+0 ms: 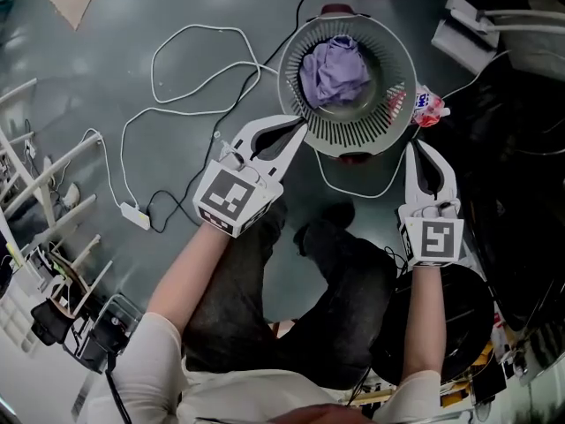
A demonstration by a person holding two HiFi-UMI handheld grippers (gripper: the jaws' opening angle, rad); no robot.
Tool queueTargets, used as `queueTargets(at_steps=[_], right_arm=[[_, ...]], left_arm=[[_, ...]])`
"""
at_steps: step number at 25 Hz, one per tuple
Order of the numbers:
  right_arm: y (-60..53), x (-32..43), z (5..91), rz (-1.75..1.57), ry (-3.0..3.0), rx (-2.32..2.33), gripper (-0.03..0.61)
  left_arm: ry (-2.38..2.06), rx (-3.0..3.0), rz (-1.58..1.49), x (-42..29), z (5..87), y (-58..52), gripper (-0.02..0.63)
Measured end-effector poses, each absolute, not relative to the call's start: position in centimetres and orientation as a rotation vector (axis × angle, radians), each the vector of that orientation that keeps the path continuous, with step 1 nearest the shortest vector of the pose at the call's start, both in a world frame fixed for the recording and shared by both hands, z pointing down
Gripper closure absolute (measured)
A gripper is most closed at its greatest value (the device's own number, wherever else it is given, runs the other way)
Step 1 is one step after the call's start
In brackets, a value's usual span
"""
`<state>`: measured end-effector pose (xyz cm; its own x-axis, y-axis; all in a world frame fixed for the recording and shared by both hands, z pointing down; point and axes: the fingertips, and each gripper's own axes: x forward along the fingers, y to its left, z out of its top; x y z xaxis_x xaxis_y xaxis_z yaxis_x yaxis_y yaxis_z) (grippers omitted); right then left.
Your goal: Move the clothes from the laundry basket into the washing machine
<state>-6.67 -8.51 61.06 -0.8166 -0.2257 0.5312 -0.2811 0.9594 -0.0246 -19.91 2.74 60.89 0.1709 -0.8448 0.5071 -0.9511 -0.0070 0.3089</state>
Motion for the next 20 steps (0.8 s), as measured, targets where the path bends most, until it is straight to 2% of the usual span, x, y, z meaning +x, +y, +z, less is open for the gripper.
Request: queueTargets(at_steps=[10,20], right_arm=[[-10.8,-9.7,62.5,-0.037,-2.634,0.224,0.568],[-11.1,-12.9,65.2,-0.228,-2.656,0.104,0.568]], left_arm=[[-1.650,2.064,0.255,-23.5,60.6,-1.2,0.607],[-1.535,2.267,0.332,-22.2,58.9,-3.3,0.607]])
